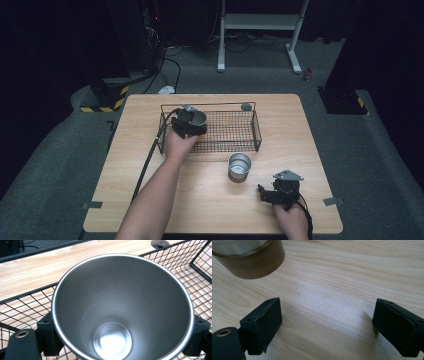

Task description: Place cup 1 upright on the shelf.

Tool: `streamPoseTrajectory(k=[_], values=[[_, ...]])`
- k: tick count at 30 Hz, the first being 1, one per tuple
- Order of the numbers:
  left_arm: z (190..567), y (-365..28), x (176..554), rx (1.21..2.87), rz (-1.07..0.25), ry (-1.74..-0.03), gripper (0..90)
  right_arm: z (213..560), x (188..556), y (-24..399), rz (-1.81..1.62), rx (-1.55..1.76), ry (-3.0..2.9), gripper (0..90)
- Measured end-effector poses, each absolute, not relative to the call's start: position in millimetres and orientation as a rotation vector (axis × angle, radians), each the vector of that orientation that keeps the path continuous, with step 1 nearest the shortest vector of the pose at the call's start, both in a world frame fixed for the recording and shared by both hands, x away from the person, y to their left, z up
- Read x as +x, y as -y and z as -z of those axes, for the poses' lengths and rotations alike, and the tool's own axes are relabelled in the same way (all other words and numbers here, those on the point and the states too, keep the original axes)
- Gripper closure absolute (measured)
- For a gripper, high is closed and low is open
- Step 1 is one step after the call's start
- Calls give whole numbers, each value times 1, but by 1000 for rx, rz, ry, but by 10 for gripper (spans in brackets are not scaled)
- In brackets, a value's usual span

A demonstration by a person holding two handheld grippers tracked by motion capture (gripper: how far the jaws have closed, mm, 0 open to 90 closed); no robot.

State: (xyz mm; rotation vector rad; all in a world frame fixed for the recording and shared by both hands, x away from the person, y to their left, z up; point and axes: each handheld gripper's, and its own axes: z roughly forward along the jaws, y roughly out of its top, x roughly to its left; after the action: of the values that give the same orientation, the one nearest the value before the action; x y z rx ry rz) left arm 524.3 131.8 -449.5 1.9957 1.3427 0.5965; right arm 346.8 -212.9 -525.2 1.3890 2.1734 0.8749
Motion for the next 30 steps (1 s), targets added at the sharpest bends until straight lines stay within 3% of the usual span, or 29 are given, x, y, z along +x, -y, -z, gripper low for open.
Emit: streamPoseTrajectory(k=[16,24,30], values=[[449,-134,522,2034,-566,-1376,141,525,347,213,-875,1389,-2173,88],[443,-138,520,1990,-560,-1374,34,525,347,213,-875,1389,-2173,88],[432,-142,512,1939,-569,-1335,8,525,347,213,-875,1389,-2173,88]])
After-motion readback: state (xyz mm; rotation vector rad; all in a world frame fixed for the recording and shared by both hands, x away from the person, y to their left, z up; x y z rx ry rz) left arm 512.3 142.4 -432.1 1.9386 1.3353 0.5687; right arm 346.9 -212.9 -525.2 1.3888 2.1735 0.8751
